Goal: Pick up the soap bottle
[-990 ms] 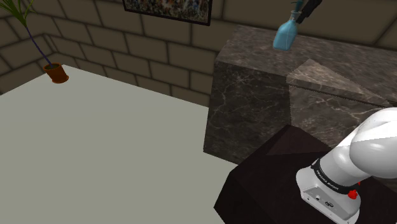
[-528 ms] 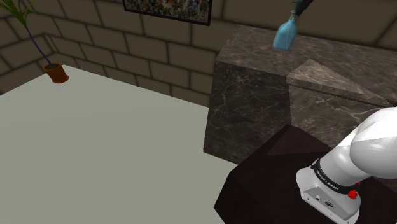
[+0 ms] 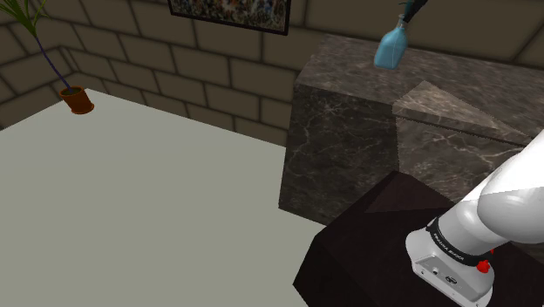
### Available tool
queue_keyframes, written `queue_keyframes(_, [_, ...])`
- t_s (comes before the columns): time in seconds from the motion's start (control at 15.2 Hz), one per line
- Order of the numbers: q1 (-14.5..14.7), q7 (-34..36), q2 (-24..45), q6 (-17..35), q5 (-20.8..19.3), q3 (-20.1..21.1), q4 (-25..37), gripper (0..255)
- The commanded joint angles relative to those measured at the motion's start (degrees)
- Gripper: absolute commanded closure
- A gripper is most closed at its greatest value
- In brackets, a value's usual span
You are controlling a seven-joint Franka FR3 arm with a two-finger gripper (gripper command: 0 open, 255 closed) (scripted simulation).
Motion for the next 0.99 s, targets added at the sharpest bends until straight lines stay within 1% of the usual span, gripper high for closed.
queue_keyframes(0.0, [0.1,-0.2,-0.3,1.7,-0.1,0.1,-1.9,0])
queue_keyframes(0.07, [0.2,-0.3,-0.5,2.9,-0.2,0.1,-3.3,0])
queue_keyframes(0.2, [0.2,-0.3,-0.5,2.9,-0.2,0.1,-3.3,0])
queue_keyframes(0.26, [0.3,-0.2,-0.7,3.0,-0.3,0.2,-3.5,255])
queue_keyframes(0.79, [0.3,-0.2,-0.8,3.1,-0.4,0.2,-3.6,255])
queue_keyframes(0.92, [0.2,-0.2,-0.4,2.1,-0.2,0.1,-2.4,255])
